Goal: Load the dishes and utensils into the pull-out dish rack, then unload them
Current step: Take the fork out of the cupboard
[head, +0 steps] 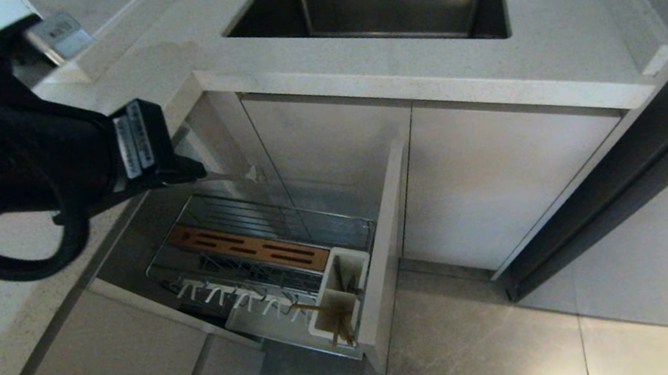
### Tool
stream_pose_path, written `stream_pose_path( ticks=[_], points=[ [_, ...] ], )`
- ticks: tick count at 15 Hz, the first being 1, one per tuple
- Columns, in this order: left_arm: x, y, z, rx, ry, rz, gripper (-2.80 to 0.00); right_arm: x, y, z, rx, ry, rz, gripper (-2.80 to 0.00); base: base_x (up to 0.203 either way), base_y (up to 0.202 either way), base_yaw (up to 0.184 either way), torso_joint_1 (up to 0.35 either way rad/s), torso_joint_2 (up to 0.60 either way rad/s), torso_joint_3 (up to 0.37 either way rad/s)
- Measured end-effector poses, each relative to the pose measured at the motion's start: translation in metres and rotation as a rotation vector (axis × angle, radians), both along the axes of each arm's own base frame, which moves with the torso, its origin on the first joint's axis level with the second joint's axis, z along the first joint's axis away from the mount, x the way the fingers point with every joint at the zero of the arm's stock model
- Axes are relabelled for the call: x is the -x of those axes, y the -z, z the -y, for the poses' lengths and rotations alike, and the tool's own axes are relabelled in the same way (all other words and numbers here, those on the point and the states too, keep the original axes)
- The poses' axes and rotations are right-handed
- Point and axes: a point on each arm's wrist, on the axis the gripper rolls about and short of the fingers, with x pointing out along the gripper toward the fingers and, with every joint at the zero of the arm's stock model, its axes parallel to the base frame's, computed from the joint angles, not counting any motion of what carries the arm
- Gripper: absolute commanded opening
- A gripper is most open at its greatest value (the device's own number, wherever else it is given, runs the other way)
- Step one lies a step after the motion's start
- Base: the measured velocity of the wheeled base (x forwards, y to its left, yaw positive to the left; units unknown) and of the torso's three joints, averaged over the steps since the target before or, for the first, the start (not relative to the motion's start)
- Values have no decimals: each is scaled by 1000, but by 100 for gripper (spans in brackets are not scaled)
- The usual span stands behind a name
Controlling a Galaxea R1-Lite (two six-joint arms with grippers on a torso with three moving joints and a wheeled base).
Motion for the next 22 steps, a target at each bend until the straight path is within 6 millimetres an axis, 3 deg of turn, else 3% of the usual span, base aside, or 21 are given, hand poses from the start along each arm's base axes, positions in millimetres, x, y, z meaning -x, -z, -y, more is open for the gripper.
stream_pose_path(
  ticks=[7,12,17,22],
  points=[
    [78,-60,-70,133,-69,410,-280,0,0,0,0,0,0,-280,0,0,0,0,0,0],
    [115,-76,-110,89,-340,594,-280,0,0,0,0,0,0,-280,0,0,0,0,0,0],
    [121,-78,-128,-13,-691,628,-280,0,0,0,0,0,0,-280,0,0,0,0,0,0],
    [95,-70,-152,-139,-1007,517,-280,0,0,0,0,0,0,-280,0,0,0,0,0,0]
  ],
)
